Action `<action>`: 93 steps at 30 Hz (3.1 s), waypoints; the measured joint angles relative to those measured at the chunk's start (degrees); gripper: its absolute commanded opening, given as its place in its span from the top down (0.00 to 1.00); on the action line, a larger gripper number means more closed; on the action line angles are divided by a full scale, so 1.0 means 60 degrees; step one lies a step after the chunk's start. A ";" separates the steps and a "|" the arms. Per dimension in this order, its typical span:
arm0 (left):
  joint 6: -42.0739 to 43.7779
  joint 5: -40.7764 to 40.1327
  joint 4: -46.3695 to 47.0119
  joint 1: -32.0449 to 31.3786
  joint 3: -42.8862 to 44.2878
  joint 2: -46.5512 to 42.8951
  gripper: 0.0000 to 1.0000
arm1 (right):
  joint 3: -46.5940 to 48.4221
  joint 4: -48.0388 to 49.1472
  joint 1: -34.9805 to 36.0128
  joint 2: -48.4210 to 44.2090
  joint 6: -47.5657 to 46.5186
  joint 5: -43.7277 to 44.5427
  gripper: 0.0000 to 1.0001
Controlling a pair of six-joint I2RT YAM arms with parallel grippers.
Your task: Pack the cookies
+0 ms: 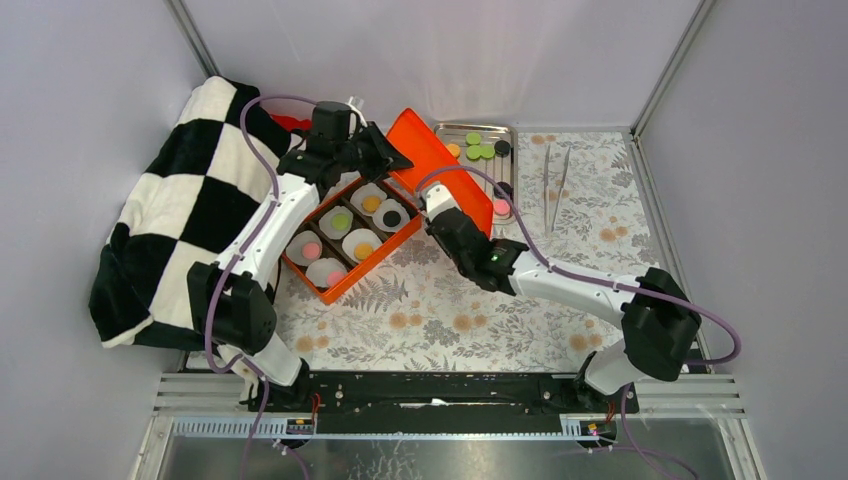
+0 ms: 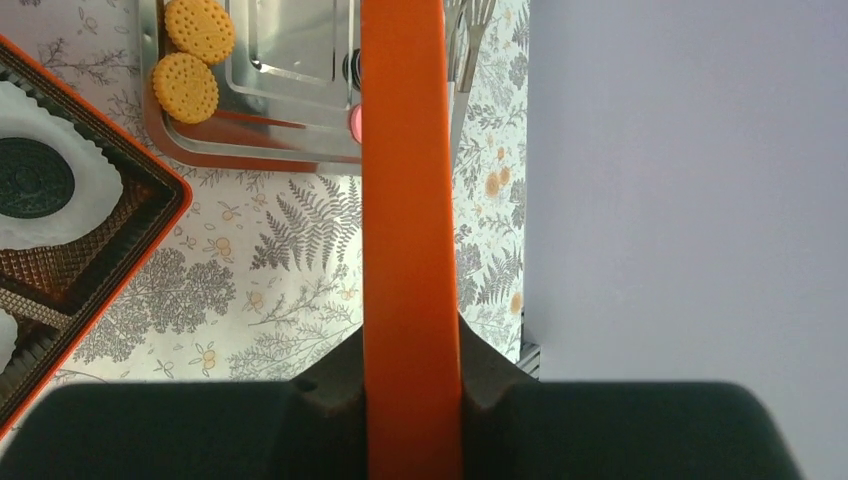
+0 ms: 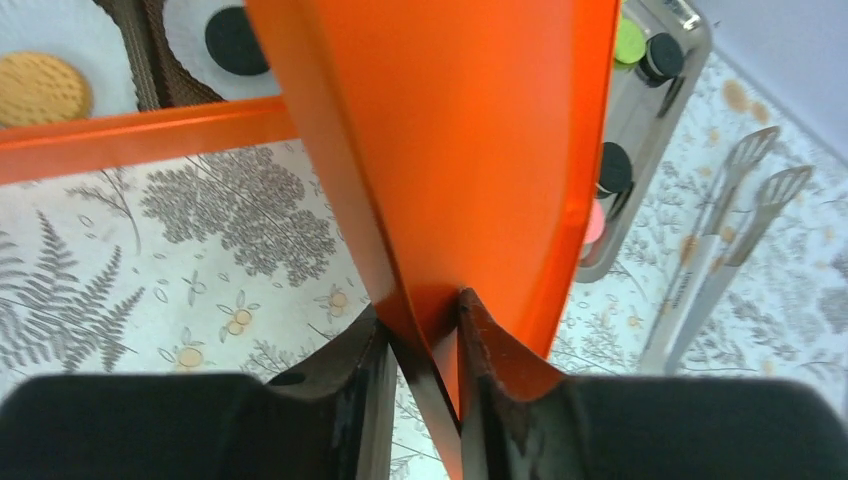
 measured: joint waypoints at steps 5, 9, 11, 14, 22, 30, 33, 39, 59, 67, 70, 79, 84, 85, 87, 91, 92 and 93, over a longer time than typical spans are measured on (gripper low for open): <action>0.0124 0.0138 -0.0149 -0.0015 0.0000 0.0000 0.72 | -0.0011 -0.0149 0.0324 0.0076 -0.0852 0.0455 0.88; 0.0138 0.0543 -0.0036 0.0087 0.0040 -0.0047 0.41 | 0.0004 -0.0146 0.0313 0.0033 -0.0714 0.0623 0.91; 0.0146 0.0863 0.0011 0.0233 0.0182 -0.0262 0.33 | 0.0058 -0.0328 0.0233 0.0018 -0.0335 0.0798 0.92; 0.0233 0.0980 -0.0018 0.0492 0.0933 -0.0670 0.29 | 0.0149 -0.0597 0.0004 -0.0040 0.0091 0.1031 0.92; 0.0594 0.0233 0.0739 0.0765 0.2040 -0.2550 0.53 | 0.0302 -0.1304 -0.0131 -0.0514 0.0754 0.1104 0.92; 0.0772 -0.0838 0.1355 0.0743 -0.0670 -0.3129 0.86 | 0.0958 -0.1654 -0.1555 -0.1337 0.2146 -0.1592 0.93; 0.0969 -0.1392 0.1483 0.0743 -0.1716 -0.2980 0.93 | 0.0936 -0.1504 -0.2816 -0.1741 0.2980 -0.3231 0.93; 0.1071 -0.2404 0.1945 0.0739 -0.3249 -0.2929 1.00 | 0.0368 0.0361 -0.4863 -0.2240 0.5246 -0.6783 0.95; 0.1989 -0.4120 0.4138 -0.1038 -0.3982 0.0302 1.00 | -0.3107 1.3282 -0.8455 0.2149 1.6415 -1.1417 1.00; 0.1996 -0.4331 0.4441 -0.1399 -0.3989 0.1956 1.00 | -0.2645 1.4203 -0.8670 0.2025 1.6972 -1.1712 1.00; 0.2004 -0.4342 0.4517 -0.1490 -0.4069 0.2328 1.00 | -0.2645 1.4203 -0.8757 0.2025 1.7078 -1.1814 1.00; 0.1712 -0.3829 0.4994 -0.2521 -0.4612 0.2401 1.00 | -0.2645 1.4214 -0.8776 0.2025 1.7165 -1.1905 1.00; 0.1443 -0.3315 0.5115 -0.3519 -0.4849 0.2393 1.00 | -0.2645 1.4218 -0.8776 0.2025 1.7180 -1.2065 1.00; 0.1417 -0.3195 0.5115 -0.3694 -0.4852 0.2393 1.00 | -0.2645 1.4218 -0.8772 0.2025 1.7194 -1.2065 1.00; 0.1410 -0.2954 0.5155 -0.4047 -0.4852 0.2393 1.00 | -0.2645 1.4218 -0.8776 0.2025 1.7234 -1.2069 1.00; 0.1432 -0.2543 0.5370 -0.4350 -0.4900 0.2390 1.00 | -0.2645 1.4262 -0.8910 0.2025 1.7322 -1.2229 1.00; 0.1461 -0.2463 0.5453 -0.4379 -0.4914 0.2390 1.00 | -0.2641 1.4273 -0.8925 0.2025 1.7336 -1.2229 1.00; 0.1490 -0.2357 0.5519 -0.4382 -0.4918 0.2390 1.00 | -0.2634 1.4276 -0.8925 0.2025 1.7358 -1.2229 1.00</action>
